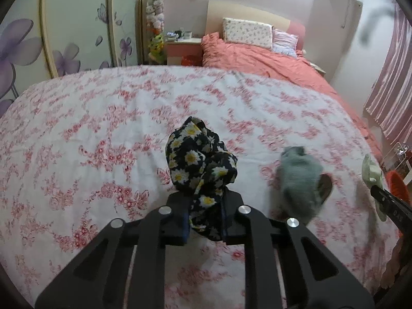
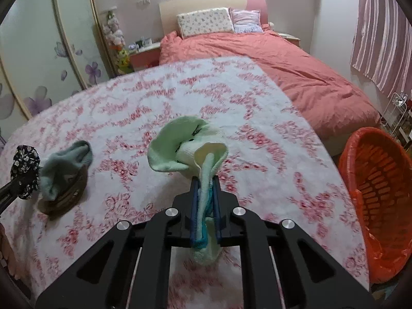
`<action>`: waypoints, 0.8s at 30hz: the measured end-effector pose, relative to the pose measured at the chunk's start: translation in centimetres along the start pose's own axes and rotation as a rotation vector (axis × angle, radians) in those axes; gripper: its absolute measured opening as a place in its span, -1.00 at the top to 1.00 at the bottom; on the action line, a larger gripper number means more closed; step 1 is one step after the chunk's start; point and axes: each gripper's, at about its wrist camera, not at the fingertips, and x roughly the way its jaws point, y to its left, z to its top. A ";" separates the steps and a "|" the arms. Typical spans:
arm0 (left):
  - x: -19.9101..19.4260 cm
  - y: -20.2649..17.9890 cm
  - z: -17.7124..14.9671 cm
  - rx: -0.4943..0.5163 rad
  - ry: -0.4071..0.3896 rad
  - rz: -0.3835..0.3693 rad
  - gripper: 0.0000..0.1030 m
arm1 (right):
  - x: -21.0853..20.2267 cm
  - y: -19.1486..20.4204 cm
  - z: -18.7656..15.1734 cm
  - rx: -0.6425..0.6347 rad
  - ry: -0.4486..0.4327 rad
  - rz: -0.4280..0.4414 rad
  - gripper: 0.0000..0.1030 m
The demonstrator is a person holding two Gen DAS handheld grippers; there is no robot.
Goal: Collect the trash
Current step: 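Carry the daisy cloth and mint sock over the orange basket and open both tools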
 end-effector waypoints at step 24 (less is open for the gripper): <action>-9.7 -21.2 -1.8 0.189 -0.080 -0.453 0.65 | -12.9 -14.6 -1.6 0.257 -0.282 -0.116 0.80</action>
